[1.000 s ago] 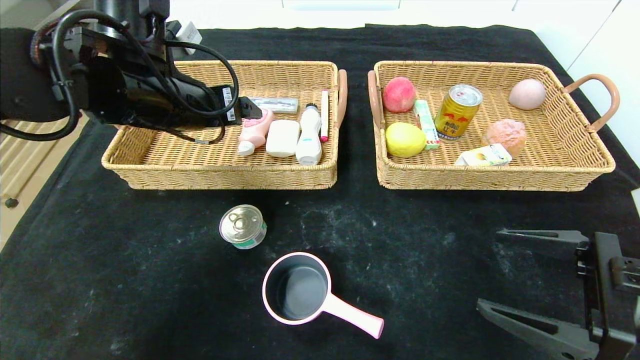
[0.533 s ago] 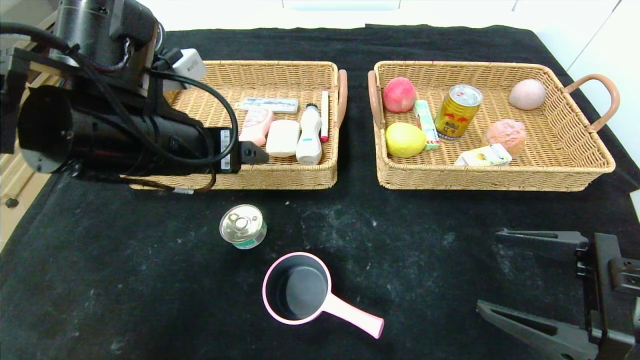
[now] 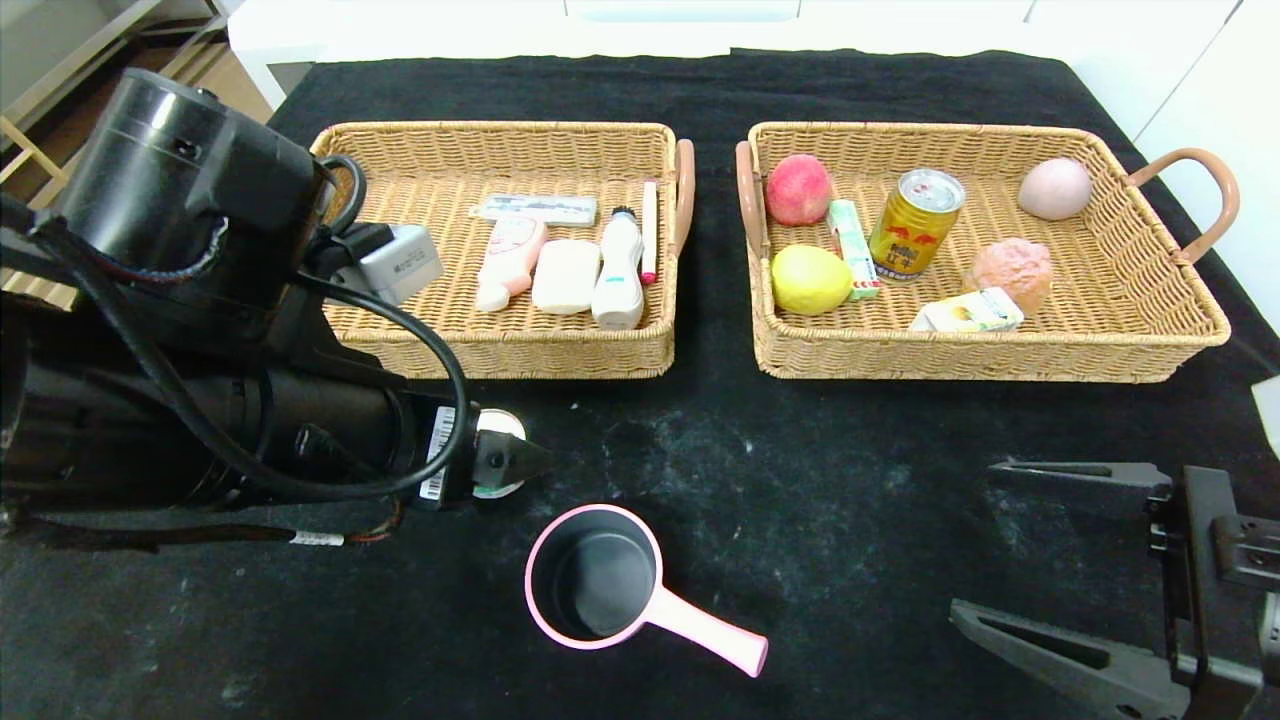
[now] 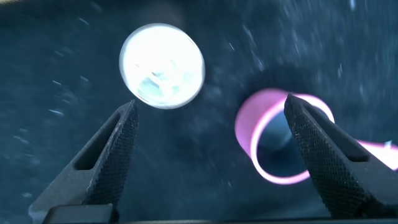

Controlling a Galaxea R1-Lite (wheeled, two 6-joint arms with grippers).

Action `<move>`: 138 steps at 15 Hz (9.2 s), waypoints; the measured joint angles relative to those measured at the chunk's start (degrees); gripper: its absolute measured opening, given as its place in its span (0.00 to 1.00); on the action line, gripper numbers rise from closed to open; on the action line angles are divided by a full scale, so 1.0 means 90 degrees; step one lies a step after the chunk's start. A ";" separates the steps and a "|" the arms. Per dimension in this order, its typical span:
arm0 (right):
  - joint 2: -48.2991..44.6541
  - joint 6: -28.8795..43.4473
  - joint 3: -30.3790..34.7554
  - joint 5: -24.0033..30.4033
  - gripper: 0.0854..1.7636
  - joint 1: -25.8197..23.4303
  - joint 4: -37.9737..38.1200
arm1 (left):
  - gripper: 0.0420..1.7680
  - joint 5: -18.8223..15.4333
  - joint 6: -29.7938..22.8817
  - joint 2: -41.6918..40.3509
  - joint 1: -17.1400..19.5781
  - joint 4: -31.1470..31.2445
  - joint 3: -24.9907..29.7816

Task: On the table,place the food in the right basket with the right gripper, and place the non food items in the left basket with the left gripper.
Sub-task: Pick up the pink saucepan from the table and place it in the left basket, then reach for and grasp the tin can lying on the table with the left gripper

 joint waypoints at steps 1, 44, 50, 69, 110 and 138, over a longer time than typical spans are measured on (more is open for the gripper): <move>0.0003 -0.0003 0.0000 0.0005 0.97 0.0000 -0.0003 | 0.96 0.0003 0.0007 0.0008 -0.0126 0.0012 0.0068; -0.0080 -0.0022 0.0007 0.0003 0.97 0.0049 -0.0012 | 0.07 0.0033 -0.0333 0.1365 -0.0941 0.0469 0.0225; -0.0070 -0.0022 0.0012 0.0003 0.97 0.0049 -0.0009 | 0.07 0.0033 -0.0333 0.1426 -0.0981 0.0459 0.0230; -0.0064 -0.0022 0.0009 0.0003 0.97 0.0049 -0.0009 | 0.07 -0.0427 -0.0321 0.0719 -0.0742 0.0328 0.0092; -0.0116 -0.0031 0.0028 0.0003 0.97 0.0049 -0.0031 | 0.11 -0.1017 -0.1086 0.2140 0.3469 -0.0894 -0.3381; -0.0119 -0.0119 0.0061 -0.0004 0.97 0.0079 -0.0030 | 0.95 -0.1005 0.0974 0.0505 0.1994 0.0255 -0.1368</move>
